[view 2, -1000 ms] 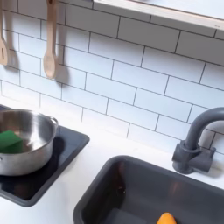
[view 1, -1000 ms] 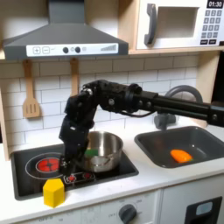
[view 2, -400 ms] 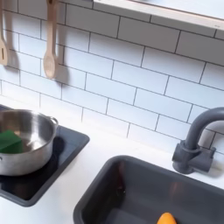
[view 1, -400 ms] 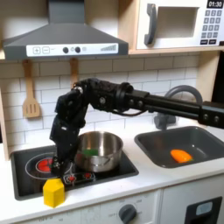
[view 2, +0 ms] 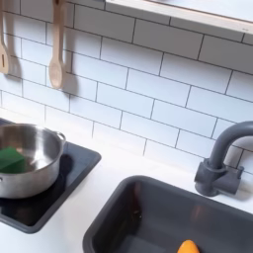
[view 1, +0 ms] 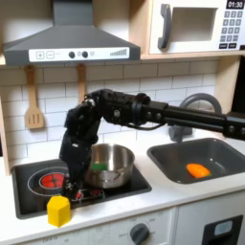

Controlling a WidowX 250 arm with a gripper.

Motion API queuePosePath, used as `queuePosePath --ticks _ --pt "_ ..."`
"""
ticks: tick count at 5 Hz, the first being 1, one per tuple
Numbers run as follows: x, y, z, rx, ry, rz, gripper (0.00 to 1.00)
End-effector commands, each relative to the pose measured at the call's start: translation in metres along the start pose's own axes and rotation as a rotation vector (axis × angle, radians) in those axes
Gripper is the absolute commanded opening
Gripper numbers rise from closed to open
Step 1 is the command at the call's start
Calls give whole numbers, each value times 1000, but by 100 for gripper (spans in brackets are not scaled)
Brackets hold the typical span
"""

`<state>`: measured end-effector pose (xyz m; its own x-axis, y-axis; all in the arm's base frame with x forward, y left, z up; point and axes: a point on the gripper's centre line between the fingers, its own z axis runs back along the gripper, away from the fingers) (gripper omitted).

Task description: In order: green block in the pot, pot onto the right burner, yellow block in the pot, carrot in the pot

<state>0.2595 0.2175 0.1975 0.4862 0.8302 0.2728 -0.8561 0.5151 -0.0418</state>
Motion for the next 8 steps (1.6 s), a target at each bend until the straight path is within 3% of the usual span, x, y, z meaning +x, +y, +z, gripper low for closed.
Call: queuePosePath --ticks 1,5,8 --pt "5 13 -3 23 2 61 100" --pt "9 14 -6 36 -13 82 100" --pt "18 15 -19 76 -3 111 100"
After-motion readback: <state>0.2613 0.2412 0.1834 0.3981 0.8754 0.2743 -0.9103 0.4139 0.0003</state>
